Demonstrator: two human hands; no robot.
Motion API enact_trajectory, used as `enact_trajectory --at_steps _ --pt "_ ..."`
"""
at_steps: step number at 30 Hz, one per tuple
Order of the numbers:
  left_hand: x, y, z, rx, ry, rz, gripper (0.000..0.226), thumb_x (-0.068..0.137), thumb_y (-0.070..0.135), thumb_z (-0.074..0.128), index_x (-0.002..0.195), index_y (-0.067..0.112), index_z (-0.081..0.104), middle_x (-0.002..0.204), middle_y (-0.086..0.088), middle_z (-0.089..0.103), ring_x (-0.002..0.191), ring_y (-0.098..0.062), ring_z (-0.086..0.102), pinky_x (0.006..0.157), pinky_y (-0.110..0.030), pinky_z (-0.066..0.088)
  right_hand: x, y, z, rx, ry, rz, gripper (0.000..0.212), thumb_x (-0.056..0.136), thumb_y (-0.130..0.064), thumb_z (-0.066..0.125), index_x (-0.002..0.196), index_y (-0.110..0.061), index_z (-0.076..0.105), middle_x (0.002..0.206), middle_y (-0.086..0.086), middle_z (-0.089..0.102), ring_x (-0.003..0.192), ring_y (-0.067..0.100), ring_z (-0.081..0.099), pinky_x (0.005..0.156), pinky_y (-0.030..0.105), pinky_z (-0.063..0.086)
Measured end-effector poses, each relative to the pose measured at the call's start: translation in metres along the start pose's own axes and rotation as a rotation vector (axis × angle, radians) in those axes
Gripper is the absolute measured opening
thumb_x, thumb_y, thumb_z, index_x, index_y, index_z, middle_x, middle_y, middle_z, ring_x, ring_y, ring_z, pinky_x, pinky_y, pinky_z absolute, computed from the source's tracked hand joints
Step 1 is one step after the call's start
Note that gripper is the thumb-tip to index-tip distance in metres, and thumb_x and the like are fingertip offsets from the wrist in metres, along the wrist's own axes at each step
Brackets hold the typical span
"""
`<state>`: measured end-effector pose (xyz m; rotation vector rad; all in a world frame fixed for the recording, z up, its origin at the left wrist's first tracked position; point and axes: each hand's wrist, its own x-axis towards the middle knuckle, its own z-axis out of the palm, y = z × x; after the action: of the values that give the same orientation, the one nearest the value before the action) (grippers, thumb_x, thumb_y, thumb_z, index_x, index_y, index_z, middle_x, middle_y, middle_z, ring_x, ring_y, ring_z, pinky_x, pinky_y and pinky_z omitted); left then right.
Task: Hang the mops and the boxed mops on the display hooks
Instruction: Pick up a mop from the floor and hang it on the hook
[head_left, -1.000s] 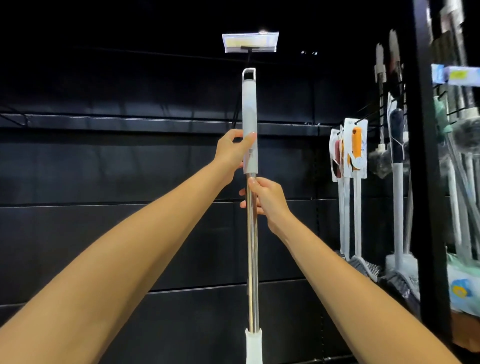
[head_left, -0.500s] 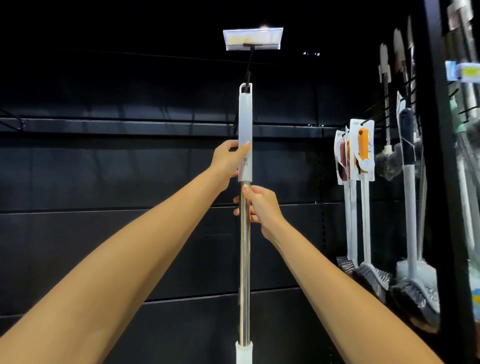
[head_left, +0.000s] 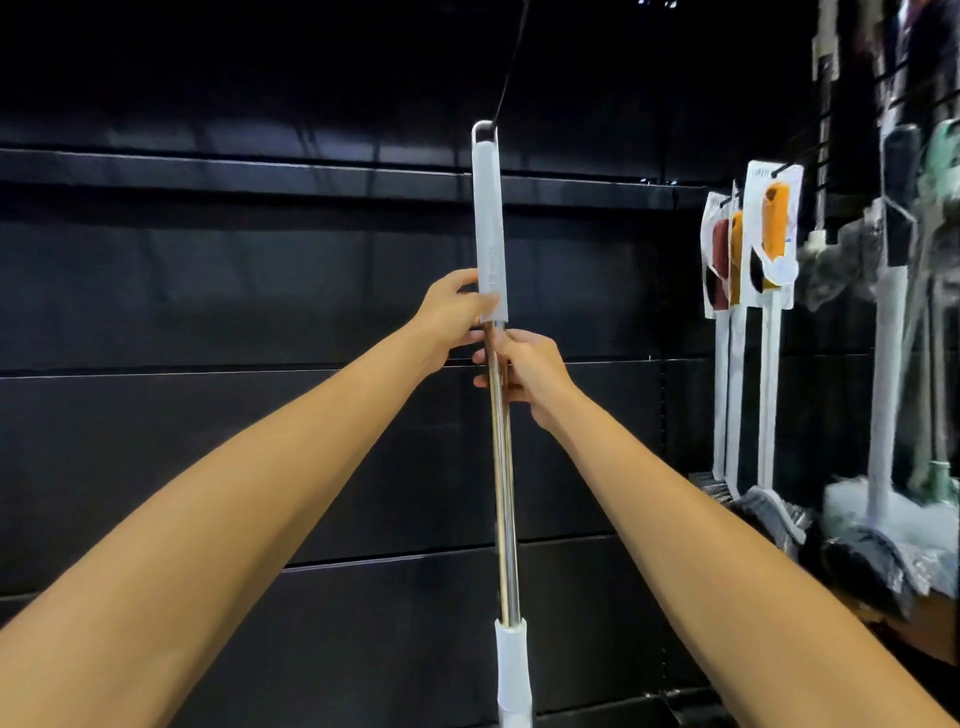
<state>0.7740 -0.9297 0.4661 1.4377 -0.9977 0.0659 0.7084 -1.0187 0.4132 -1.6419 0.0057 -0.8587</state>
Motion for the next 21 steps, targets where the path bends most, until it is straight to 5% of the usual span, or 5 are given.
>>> enact_trajectory --at_steps 21 --pt "0.067 -0.066 -0.012 0.046 0.012 0.022 0.046 0.091 0.008 0.061 0.135 0.016 0.049 0.119 -0.005 0.061 0.111 -0.018 0.06 0.089 -0.033 0.052 0.079 0.07 -0.005 -0.044 -0.028 -0.047 0.03 0.097 -0.03 0.054 0.115 -0.007 0.062 0.087 0.005 0.064 0.081 0.02 0.068 0.073 0.035 0.058"
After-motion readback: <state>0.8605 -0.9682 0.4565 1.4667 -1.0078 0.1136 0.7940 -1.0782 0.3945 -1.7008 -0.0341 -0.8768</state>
